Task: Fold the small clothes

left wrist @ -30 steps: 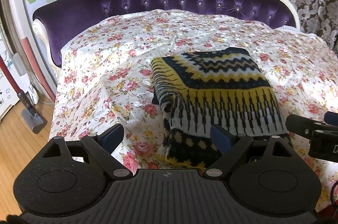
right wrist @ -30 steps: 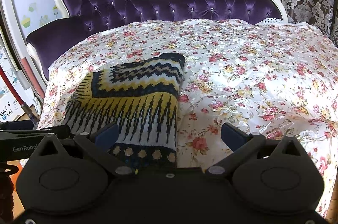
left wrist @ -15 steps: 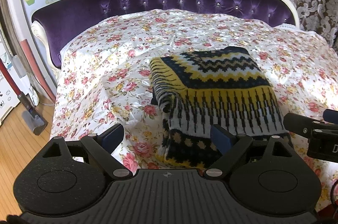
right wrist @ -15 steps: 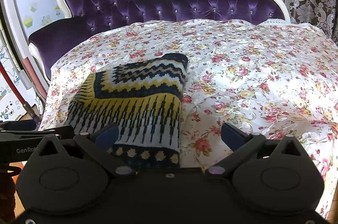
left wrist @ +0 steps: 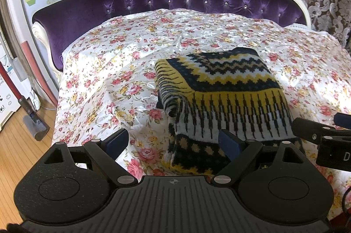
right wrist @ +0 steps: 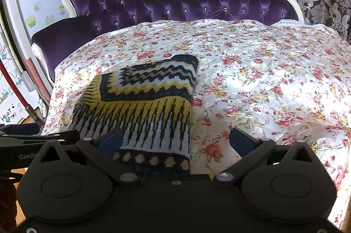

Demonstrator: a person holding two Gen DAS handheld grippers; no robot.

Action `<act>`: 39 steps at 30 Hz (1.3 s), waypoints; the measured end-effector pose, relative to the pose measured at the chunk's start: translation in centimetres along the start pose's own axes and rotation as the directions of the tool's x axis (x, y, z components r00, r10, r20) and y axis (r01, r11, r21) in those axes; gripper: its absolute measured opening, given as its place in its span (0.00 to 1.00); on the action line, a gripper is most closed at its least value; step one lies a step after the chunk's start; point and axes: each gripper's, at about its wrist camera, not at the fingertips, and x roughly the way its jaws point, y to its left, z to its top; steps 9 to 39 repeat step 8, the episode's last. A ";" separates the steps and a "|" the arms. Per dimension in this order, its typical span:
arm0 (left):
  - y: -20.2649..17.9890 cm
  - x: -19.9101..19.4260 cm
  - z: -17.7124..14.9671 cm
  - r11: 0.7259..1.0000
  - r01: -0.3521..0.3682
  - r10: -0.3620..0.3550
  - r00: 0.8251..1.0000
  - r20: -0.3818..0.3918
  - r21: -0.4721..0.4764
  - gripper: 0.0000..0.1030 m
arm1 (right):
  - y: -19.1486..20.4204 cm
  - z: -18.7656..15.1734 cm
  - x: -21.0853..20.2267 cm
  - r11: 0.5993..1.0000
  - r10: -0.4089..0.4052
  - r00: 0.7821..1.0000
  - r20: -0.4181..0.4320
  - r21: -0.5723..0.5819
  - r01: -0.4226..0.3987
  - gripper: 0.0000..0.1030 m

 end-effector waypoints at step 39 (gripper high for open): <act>0.0 0.0 -0.1 1.000 0.002 -0.002 1.000 0.004 0.001 0.87 | 0.1 0.0 0.1 1.000 0.001 1.000 -0.002 0.000 -0.001 0.99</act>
